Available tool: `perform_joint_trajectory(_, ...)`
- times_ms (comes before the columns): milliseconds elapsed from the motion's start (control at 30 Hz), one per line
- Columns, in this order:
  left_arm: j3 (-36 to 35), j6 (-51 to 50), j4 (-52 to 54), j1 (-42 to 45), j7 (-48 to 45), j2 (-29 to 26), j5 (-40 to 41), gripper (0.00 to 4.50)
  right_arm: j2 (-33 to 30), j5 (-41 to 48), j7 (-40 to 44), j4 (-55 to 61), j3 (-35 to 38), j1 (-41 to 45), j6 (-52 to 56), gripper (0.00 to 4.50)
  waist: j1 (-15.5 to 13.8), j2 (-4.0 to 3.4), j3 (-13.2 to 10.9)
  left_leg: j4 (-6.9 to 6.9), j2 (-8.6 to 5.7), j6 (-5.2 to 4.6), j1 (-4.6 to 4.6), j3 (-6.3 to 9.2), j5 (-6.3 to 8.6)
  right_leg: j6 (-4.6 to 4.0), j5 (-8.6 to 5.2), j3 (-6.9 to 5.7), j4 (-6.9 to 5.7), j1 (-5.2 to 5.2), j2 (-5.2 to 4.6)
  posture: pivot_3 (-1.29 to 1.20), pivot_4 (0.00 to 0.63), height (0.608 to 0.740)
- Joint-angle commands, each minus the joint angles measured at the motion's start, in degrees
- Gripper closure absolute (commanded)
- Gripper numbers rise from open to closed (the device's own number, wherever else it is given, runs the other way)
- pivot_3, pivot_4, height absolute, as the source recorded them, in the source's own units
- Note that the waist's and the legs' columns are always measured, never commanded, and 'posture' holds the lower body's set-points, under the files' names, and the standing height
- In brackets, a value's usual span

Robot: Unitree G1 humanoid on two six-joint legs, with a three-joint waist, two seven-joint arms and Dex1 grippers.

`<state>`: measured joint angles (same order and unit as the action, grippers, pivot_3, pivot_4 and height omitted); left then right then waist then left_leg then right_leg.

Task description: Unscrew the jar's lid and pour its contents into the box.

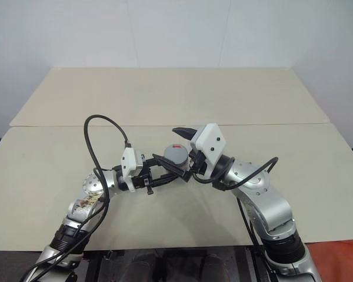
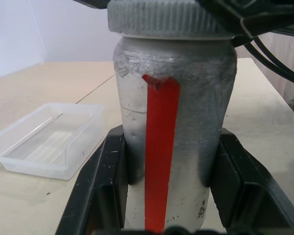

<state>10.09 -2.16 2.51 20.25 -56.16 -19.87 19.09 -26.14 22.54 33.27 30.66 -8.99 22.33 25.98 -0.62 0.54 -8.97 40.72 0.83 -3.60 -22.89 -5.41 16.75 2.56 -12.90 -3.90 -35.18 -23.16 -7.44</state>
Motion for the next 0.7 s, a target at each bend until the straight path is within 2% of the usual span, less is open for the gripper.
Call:
perform_joint_trajectory(33, -0.3, 1.7, 1.2, 1.3, -0.4, 0.3, 0.3, 2.58, -0.8, -1.3, 0.2, 1.0, 1.4, -0.7, -1.4, 0.0, 0.0, 0.0, 0.0, 0.0, 0.0, 0.0, 0.0, 0.0, 0.0, 0.0, 0.0, 0.0, 0.0, 0.01, 0.0, 0.0, 0.15, 0.74)
perform_joint_trajectory(400, -0.6, 2.3, 0.3, 1.5, -1.0, 0.0, 0.5, 2.58, -4.6, 0.5, 1.1, 4.2, 7.5, -5.3, -0.7, 0.0, 0.0, 0.0, 0.0, 0.0, 0.0, 0.0, 0.0, 0.01, 0.0, 0.0, 0.0, 0.01, 0.01, 0.01, 0.0, 0.0, 0.15, 0.74)
perform_joint_trajectory(700, -0.6, 2.4, -0.1, 1.6, -1.3, -0.2, 0.6, 2.58, -7.1, 1.2, 2.9, 4.9, 9.7, -8.5, -1.6, 0.0, 0.0, 0.0, 0.0, 0.0, 0.0, -0.01, 0.0, 0.01, 0.01, 0.0, 0.0, 0.02, 0.02, 0.01, 0.0, 0.0, 0.15, 0.74)
